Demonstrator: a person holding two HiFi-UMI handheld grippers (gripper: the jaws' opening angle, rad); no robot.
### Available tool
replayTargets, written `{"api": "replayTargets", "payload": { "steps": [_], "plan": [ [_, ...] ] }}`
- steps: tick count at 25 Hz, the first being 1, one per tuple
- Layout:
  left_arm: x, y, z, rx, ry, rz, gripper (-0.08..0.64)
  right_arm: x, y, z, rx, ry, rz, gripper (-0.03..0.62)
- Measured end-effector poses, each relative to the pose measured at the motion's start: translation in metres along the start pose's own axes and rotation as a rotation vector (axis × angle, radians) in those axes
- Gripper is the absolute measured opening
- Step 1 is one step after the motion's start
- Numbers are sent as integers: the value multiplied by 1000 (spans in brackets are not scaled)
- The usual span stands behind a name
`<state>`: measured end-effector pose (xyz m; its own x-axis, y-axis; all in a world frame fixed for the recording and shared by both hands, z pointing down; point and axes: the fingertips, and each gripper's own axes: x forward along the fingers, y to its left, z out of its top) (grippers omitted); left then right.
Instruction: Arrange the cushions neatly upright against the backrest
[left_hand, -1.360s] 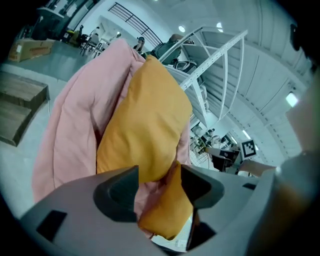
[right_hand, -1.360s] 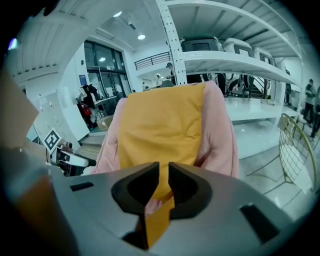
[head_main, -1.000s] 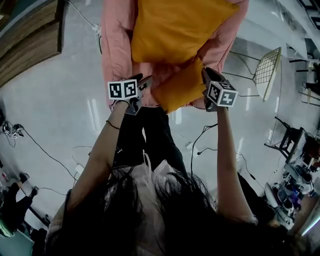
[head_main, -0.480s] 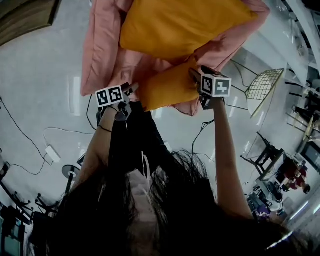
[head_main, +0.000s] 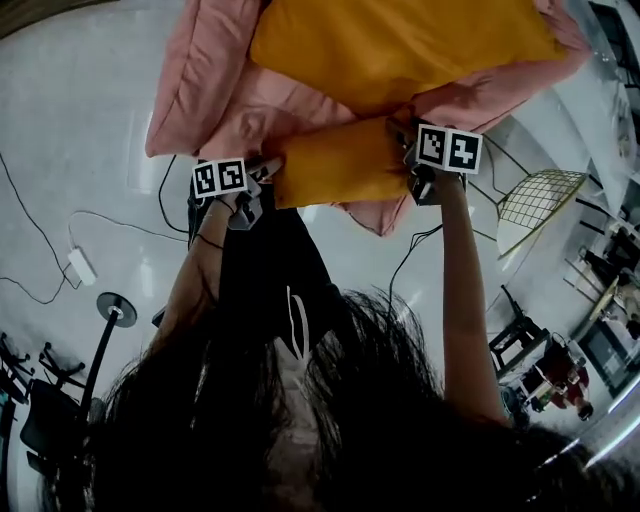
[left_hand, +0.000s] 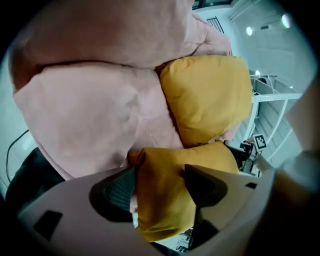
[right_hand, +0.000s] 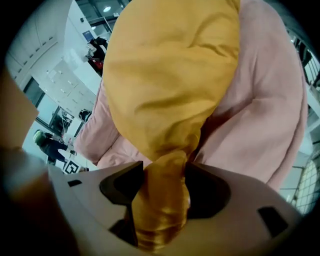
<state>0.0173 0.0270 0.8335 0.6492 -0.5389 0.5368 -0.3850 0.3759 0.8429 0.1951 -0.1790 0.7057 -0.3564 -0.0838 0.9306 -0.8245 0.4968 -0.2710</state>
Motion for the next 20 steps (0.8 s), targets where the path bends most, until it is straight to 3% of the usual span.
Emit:
{"api": "replayTargets", "payload": {
  "steps": [3, 8, 15, 20],
  "plan": [
    [7, 4, -7, -87, -38, -37, 304, 2, 0, -3, 39, -10, 22, 250],
    [13, 1, -9, -273, -81, -170, 304, 5, -3, -7, 87, -35, 45, 228],
    [10, -1, -12, -258, -28, -181, 293, 5, 6, -12, 36, 40, 89, 180],
    [4, -7, -20, -201, 44, -148, 261, -4, 15, -15, 3, 15, 117, 165]
  ]
}}
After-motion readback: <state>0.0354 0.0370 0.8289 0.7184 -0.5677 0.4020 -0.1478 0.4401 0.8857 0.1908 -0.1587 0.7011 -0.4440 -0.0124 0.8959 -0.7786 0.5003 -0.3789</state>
